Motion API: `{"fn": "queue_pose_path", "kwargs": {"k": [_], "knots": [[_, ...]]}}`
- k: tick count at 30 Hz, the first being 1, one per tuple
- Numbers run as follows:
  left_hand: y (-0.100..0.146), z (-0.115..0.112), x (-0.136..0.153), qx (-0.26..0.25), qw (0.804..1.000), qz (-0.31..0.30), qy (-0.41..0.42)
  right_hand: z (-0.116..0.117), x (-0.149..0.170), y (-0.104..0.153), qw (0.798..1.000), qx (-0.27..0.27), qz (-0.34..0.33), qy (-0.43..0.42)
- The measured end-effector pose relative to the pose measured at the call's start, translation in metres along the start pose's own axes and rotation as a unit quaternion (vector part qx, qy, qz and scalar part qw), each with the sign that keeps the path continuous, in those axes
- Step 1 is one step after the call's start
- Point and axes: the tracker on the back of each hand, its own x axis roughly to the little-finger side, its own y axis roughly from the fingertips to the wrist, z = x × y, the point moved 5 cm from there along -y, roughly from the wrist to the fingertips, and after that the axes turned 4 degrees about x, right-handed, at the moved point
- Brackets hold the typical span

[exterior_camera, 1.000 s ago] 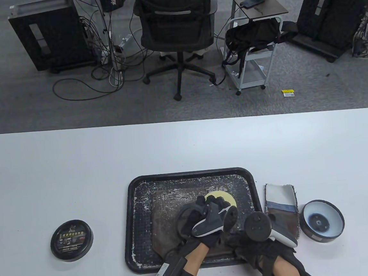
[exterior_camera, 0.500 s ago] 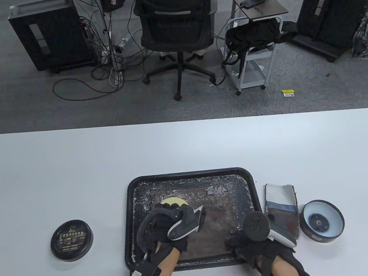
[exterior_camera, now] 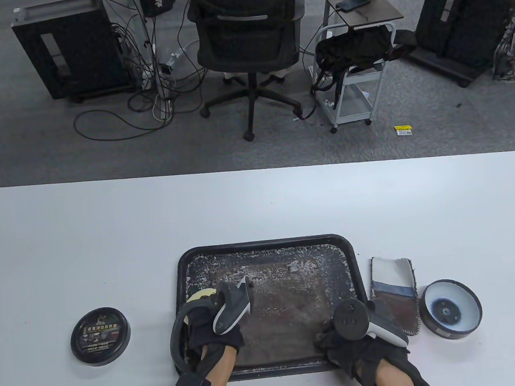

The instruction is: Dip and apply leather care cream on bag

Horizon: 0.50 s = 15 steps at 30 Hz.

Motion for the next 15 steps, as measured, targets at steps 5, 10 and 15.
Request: {"fn": "queue_pose_path", "kwargs": {"k": [5,10,15], "knots": [[0.007,0.007,-0.016,-0.023,0.999,-0.024,-0.001,-0.002,0.001,0.001,1.000,0.003,-0.010,-0.006],[0.019,0.016,-0.044,-0.051,0.995,-0.084,0.031,-0.003,0.002,0.002,1.000,0.006,-0.010,-0.001],[0.033,0.026,-0.087,-0.081,0.981,-0.166,0.061,-0.003,0.003,0.003,1.000,0.005,-0.011,-0.001]]}}
